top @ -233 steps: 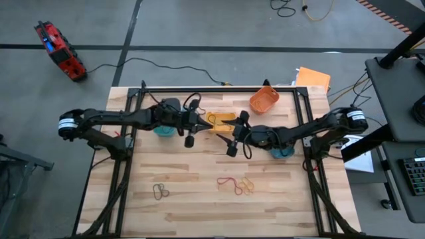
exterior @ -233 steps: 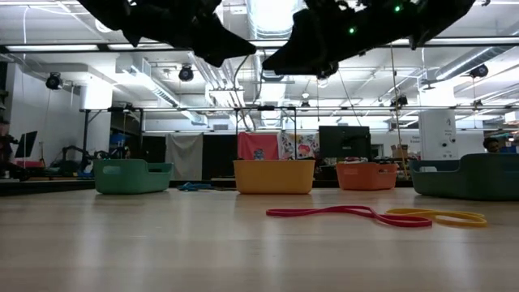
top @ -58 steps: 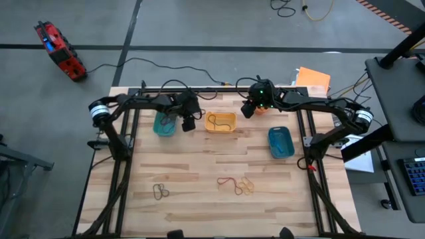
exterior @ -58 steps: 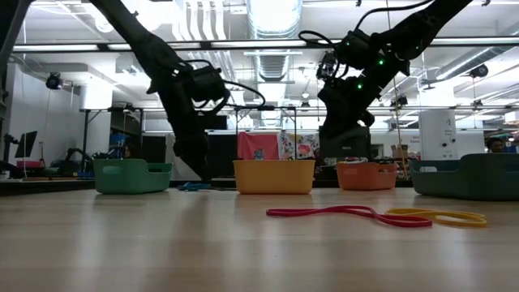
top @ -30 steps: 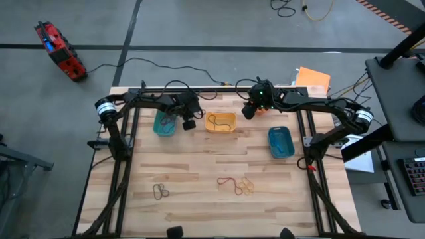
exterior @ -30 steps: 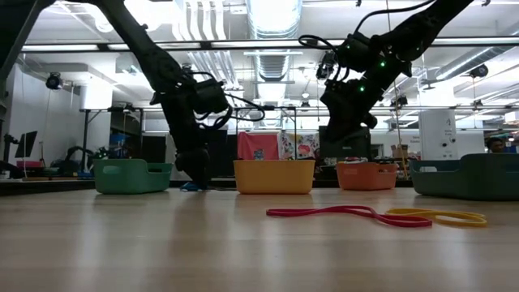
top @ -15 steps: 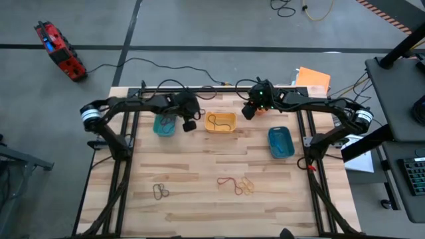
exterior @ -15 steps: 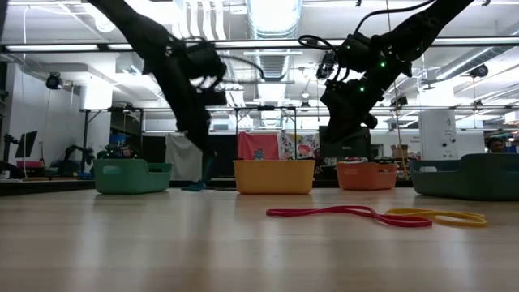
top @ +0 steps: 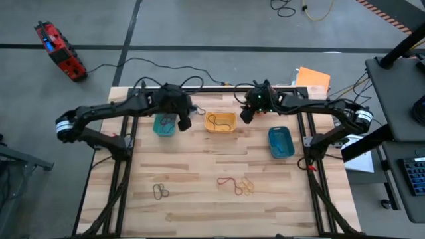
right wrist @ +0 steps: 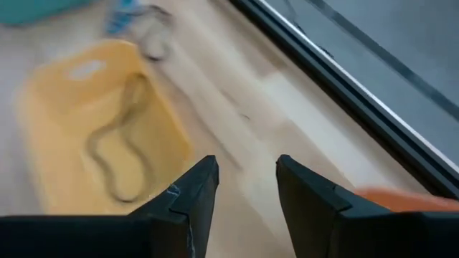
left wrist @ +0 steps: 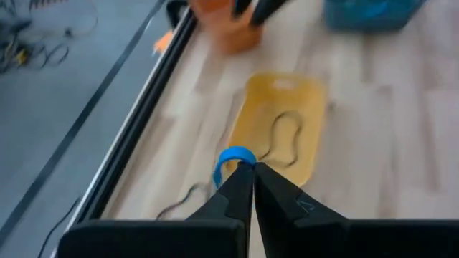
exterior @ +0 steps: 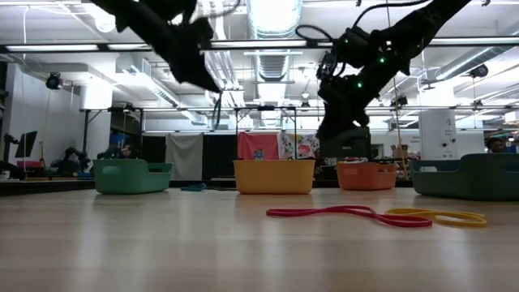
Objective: Sort rubber bands into baskets
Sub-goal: Put the blue rubberband into the blue bin
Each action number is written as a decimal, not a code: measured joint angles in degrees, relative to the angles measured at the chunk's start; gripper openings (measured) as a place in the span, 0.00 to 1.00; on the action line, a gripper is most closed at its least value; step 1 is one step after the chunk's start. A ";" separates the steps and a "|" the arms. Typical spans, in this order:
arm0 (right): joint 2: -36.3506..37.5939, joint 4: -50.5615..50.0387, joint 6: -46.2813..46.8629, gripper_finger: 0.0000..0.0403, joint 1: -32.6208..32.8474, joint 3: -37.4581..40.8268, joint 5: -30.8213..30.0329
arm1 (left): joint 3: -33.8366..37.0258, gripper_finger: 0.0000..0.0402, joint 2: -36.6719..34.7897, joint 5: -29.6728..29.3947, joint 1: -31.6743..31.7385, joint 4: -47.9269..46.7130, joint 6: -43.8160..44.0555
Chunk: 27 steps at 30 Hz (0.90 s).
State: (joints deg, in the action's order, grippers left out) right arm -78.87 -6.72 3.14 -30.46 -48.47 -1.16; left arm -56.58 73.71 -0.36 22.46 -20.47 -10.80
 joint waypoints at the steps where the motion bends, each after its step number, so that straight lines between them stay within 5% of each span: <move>1: 0.00 1.17 -0.75 0.34 0.66 0.00 1.38 | 0.00 0.00 -0.70 0.02 -0.90 0.75 0.46; 10: 0.00 14.96 -8.57 0.36 9.69 0.00 13.18 | 0.04 0.00 -1.57 0.02 -7.49 5.82 3.38; 27: 0.00 28.42 -10.26 0.56 18.10 0.00 13.14 | 0.04 0.00 3.74 -0.02 -13.21 19.70 4.06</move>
State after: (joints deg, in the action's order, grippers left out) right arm -78.87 21.70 -7.12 -12.36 -48.47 11.99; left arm -56.53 77.45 -0.38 9.24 -0.77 -6.74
